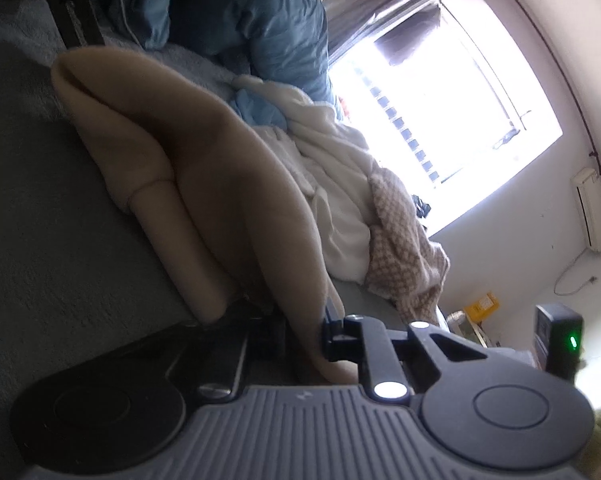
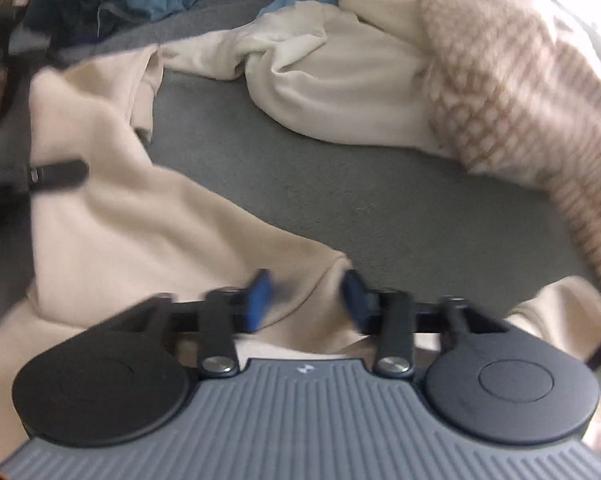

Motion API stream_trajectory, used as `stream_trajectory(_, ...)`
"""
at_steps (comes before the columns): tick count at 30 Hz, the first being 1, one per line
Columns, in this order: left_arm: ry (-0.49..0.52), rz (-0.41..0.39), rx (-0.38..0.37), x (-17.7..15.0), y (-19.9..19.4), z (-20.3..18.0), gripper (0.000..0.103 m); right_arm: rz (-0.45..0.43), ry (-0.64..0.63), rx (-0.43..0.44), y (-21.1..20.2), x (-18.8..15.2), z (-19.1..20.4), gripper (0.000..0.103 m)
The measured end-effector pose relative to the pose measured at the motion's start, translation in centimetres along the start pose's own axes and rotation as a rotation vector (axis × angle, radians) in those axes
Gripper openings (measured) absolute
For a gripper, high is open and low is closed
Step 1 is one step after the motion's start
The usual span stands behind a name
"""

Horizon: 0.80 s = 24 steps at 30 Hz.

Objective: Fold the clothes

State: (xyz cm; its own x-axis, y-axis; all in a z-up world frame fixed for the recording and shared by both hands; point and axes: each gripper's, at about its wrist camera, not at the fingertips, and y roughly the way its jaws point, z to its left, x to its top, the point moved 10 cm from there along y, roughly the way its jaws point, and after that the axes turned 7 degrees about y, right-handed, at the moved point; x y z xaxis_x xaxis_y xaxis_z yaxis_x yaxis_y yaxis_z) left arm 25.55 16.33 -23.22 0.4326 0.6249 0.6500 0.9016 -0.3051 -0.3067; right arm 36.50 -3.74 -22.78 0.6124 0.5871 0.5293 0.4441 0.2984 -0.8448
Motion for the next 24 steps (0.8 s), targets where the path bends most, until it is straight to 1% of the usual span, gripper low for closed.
stream_trajectory(2, -0.005, -0.023, -0.002, 0.2, -0.1, 0.0, 0.016, -0.030, -0.078, -0.080, -0.6, -0.1, 0.7, 0.006)
stream_trajectory(3, -0.003, -0.030, -0.005, 0.2, -0.1, -0.1, 0.016, -0.056, -0.110, -0.120, -1.0, -0.1, 1.1, 0.005)
stream_trajectory(6, 0.010, -0.043, -0.002, 0.5, -0.5, -0.2, 0.015, -0.134, -0.177, -0.223, -2.2, 0.1, 1.9, 0.004)
stream_trajectory(10, 0.020, -0.083, -0.004, 1.2, -1.4, -0.4, 0.012, -0.236, -0.182, -0.322, -3.2, 1.6, 1.3, 0.004)
stream_trajectory(13, 0.046, -0.106, 0.026, 1.7, -1.6, -0.3, 0.011, -0.276, -0.178, -0.350, -2.9, 3.1, 1.4, 0.004)
stream_trajectory(15, 0.051, -0.107, 0.040, 1.9, -1.7, -0.2, 0.011, -0.296, -0.177, -0.365, -2.3, 3.9, 1.4, 0.004)
stream_trajectory(19, 0.052, -0.108, 0.074, 2.1, -1.7, 0.4, 0.011, -0.288, -0.164, -0.364, 0.6, 4.2, 1.4, 0.004)
stream_trajectory(24, 0.044, -0.083, 0.094, 1.9, -1.4, 1.0, 0.012, -0.273, -0.158, -0.376, 4.4, 3.9, 1.6, 0.004)
